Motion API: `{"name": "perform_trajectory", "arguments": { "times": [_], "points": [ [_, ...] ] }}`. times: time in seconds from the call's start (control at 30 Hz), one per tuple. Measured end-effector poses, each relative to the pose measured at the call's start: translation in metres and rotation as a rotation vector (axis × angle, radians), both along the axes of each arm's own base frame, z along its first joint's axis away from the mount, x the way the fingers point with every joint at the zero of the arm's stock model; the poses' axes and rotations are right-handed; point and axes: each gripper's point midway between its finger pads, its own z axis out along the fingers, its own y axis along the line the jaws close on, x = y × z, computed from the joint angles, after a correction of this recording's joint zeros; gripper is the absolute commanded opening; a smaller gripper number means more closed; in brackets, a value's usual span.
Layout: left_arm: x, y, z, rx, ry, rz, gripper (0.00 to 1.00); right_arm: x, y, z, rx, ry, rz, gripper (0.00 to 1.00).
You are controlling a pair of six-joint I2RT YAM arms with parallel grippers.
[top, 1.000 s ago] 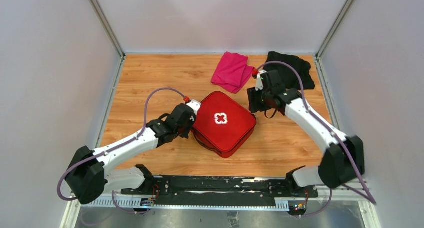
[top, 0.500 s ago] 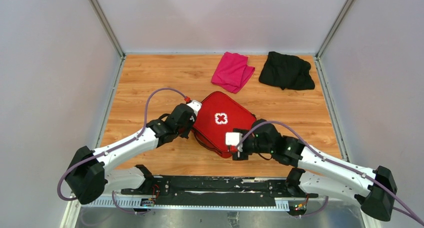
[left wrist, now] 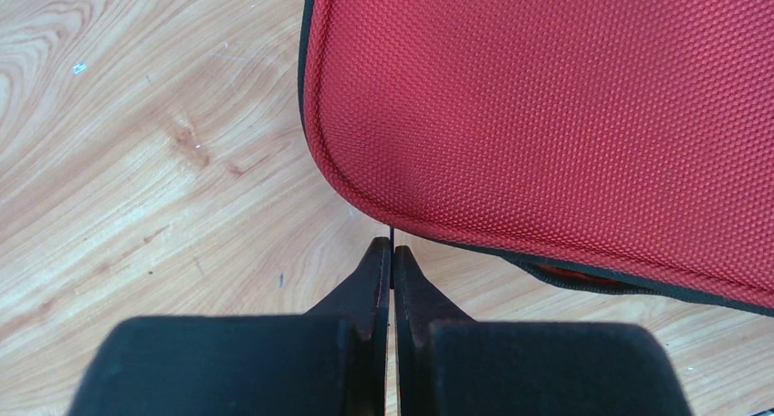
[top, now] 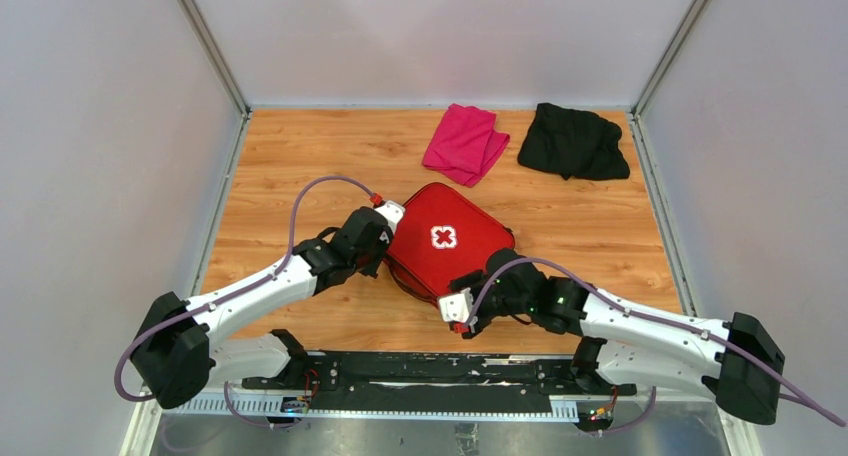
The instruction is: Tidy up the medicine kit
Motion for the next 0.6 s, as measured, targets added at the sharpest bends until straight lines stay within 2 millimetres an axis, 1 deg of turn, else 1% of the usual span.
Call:
{"name": "perform_trajectory", "arguments": {
  "times": [0.23,0.3,0.43,0.5,0.53,0.6],
  "points": [
    [-0.002,-0.005,0.0,-0.015,0.006,-0.032,0.0,0.012,0.005,-0.011,-0.028,-0.045,-0.015,0.51],
    [-0.002,-0.006,0.0,-0.018,0.008,-0.035,0.0,0.014,0.005,-0.015,-0.038,-0.053,-0.019,0.45],
    [-0.001,-0.006,0.0,-0.02,0.008,-0.036,0.0,0.018,0.007,-0.021,-0.05,-0.056,-0.035,0.26],
    [0.0,-0.004,0.001,-0.019,0.006,-0.029,0.0,0.02,0.009,-0.022,-0.051,-0.058,-0.044,0.19],
    [0.001,-0.004,0.001,-0.018,0.005,-0.025,0.0,0.022,0.011,-0.022,-0.048,-0.062,-0.053,0.18],
    [0.002,-0.003,0.001,-0.018,0.001,-0.019,0.0,0.026,0.013,-0.021,-0.041,-0.069,-0.07,0.12]
  ]
}}
